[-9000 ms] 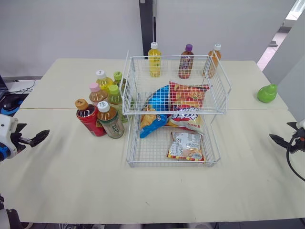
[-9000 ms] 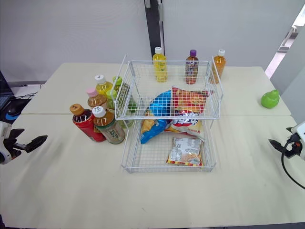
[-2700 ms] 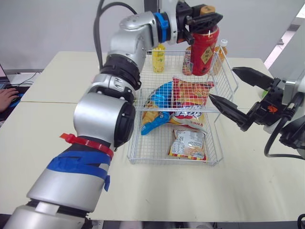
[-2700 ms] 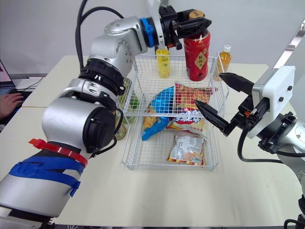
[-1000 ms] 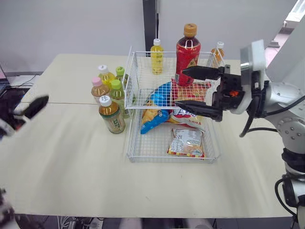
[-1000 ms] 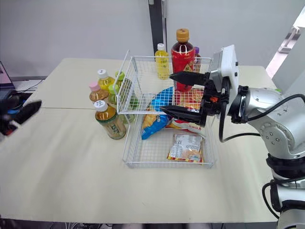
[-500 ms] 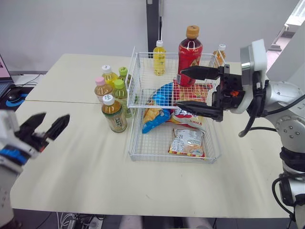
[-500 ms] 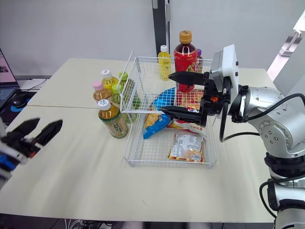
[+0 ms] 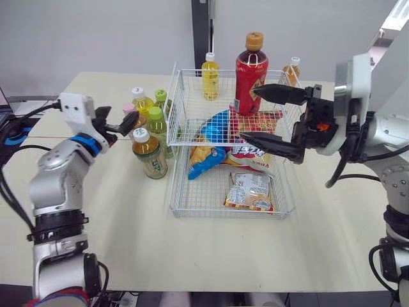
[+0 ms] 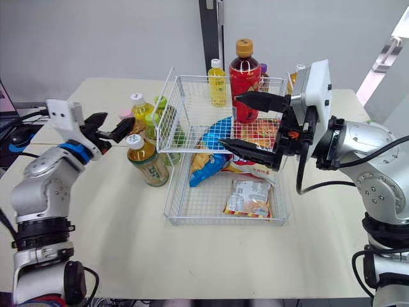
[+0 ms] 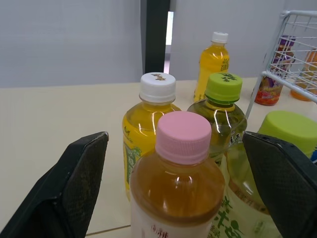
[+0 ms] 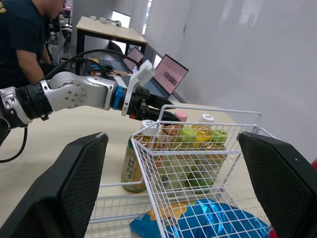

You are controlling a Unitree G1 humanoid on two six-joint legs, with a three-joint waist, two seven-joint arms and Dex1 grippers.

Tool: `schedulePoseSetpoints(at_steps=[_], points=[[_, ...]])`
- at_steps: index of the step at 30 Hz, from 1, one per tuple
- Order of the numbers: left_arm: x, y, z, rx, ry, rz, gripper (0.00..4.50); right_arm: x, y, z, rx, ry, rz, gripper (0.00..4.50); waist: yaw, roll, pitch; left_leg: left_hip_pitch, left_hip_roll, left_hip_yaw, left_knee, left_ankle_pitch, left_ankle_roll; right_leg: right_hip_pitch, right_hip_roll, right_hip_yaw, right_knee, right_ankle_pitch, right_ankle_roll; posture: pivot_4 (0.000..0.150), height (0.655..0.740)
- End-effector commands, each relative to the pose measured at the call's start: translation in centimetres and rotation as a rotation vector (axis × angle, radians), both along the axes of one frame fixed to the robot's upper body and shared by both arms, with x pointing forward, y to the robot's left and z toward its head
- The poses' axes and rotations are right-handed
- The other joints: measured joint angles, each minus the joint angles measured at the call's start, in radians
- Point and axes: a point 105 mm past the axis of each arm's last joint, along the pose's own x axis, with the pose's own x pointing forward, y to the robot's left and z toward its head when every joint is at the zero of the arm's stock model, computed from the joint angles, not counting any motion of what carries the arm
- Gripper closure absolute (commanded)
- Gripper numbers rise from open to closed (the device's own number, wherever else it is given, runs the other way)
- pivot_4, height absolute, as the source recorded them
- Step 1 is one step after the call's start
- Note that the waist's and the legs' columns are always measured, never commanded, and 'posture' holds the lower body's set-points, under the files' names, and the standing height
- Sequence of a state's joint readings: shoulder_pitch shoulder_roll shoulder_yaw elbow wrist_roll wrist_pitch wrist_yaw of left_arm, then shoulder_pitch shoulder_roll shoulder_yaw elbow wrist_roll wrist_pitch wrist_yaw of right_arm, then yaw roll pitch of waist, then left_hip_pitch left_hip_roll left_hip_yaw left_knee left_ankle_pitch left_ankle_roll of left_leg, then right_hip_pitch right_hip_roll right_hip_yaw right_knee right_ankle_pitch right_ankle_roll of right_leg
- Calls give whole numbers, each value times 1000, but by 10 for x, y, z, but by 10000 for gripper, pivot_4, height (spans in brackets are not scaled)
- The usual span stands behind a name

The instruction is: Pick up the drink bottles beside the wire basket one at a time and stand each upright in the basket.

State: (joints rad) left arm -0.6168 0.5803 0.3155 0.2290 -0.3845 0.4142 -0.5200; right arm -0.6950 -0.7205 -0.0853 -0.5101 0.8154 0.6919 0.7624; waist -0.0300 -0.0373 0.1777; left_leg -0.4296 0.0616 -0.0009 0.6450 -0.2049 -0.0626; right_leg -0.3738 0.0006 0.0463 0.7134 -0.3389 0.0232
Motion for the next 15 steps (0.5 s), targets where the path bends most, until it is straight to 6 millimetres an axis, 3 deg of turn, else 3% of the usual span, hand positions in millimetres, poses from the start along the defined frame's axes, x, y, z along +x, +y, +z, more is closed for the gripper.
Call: schedulePoseSetpoints(at_steps=[1, 7, 10, 15], points=[[7, -5, 16, 26, -69, 5, 166, -7, -1, 9, 8, -58, -5, 0, 0, 0, 0, 0, 0, 0, 0, 0, 0, 0, 0, 0, 0, 0, 0, 1500, 7400], [19, -12, 18, 35, -81, 8, 166, -8, -1, 9, 4, -64, -13, 0, -1, 0, 0, 0, 0, 0, 0, 0, 0, 0, 0, -1, 0, 0, 0, 1500, 7400], [20, -10, 18, 38, -81, 12, 5799, -9, -2, 9, 1, -64, -18, 0, 0, 0, 0, 0, 0, 0, 0, 0, 0, 0, 0, 0, 0, 0, 0, 1500, 7400], [20, -6, 13, 50, -64, 22, 21583, -9, -3, 9, 0, -64, -21, 0, 0, 0, 0, 0, 0, 0, 0, 0, 0, 0, 0, 0, 0, 0, 0, 1500, 7400]])
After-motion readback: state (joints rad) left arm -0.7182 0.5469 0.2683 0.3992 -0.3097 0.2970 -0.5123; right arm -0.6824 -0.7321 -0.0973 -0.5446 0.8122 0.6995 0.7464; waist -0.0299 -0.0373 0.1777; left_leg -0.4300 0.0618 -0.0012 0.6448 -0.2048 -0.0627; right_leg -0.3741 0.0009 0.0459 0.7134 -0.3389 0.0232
